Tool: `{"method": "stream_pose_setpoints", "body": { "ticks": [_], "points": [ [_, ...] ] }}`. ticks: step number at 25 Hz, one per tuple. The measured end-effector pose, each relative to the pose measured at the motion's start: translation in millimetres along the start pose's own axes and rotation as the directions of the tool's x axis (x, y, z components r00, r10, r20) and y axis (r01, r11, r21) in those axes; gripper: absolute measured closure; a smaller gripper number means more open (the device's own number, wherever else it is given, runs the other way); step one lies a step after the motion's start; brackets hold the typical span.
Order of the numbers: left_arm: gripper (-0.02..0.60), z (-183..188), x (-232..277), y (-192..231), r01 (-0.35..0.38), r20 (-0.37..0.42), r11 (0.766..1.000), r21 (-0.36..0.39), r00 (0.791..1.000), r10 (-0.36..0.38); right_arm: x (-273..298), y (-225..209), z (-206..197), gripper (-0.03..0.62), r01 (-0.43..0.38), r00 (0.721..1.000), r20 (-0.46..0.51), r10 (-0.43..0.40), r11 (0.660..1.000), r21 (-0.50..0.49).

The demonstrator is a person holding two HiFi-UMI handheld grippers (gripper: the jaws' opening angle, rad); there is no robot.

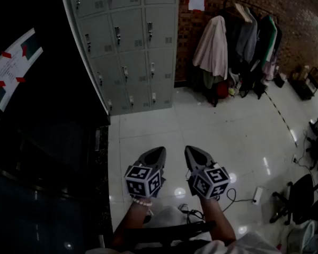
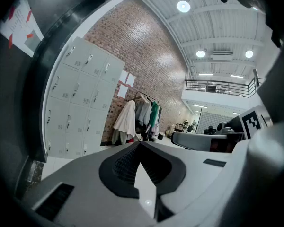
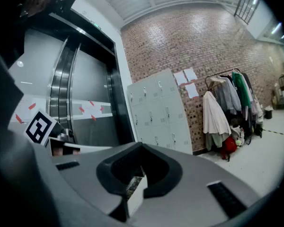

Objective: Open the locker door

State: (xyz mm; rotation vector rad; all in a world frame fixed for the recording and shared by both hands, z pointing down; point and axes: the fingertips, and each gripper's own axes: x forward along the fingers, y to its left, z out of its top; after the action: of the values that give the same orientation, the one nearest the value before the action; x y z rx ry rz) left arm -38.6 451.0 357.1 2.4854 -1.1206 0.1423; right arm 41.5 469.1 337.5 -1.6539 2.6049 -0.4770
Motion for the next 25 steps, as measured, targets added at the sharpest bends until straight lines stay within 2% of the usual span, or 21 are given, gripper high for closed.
{"method": "stream_pose_setpoints", "body": {
  "ticks": [25],
  "points": [
    [0.588, -7.5, 12.3, -20.8, -0.039, -0.002, 0.999, -0.012, 0.999, 0.039, -17.3, -24.5, 1.2, 0.585, -0.021, 1.000, -0.006, 0.021, 1.000, 0.018]
  ]
}}
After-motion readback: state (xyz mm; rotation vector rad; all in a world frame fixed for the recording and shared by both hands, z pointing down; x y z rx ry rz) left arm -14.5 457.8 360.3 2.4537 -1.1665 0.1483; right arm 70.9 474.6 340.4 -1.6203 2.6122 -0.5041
